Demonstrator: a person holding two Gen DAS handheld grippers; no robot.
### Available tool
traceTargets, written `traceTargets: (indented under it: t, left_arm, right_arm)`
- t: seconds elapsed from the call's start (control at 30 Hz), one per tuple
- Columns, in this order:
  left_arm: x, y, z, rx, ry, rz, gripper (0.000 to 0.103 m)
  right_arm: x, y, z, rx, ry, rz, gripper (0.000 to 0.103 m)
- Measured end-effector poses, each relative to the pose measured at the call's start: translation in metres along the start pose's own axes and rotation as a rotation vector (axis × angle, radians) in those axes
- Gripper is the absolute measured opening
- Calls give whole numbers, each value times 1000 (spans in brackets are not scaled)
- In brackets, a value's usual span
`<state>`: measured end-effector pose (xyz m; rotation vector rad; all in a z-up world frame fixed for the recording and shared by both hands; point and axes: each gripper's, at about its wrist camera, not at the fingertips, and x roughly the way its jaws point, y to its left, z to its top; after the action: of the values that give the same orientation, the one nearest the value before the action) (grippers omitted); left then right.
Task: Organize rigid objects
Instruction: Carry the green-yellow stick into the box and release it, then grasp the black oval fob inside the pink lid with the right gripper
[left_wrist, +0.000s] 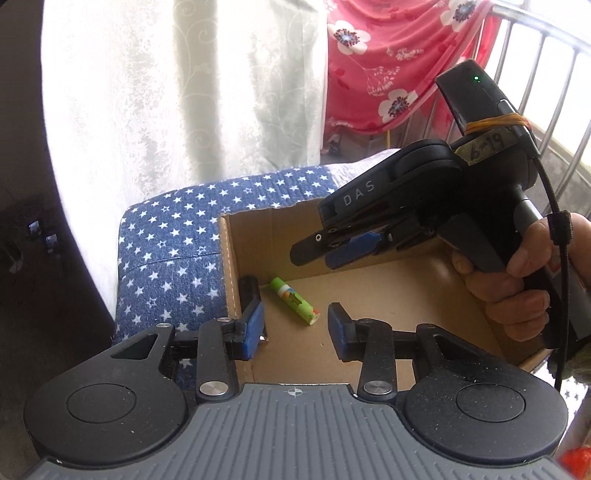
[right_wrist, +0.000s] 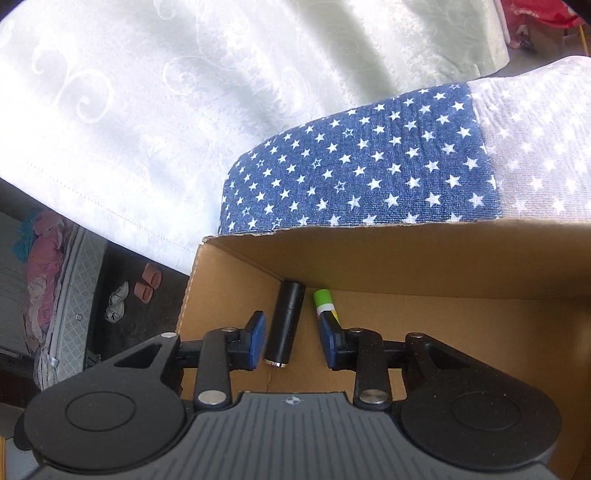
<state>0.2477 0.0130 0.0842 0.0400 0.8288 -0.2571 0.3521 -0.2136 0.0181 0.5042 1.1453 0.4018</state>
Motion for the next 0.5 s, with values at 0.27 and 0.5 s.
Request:
traceTargets:
  t: [0.27, 0.5]
  left_arm:
    - [-63, 3, -26, -26, -117, -37, 39]
    - [-104, -10, -80, 7, -173, -90, 40]
  right_arm:
    - [-84, 12, -31, -42, -124, 90, 48]
    - [-157, 21, -113, -103, -215, 165, 48]
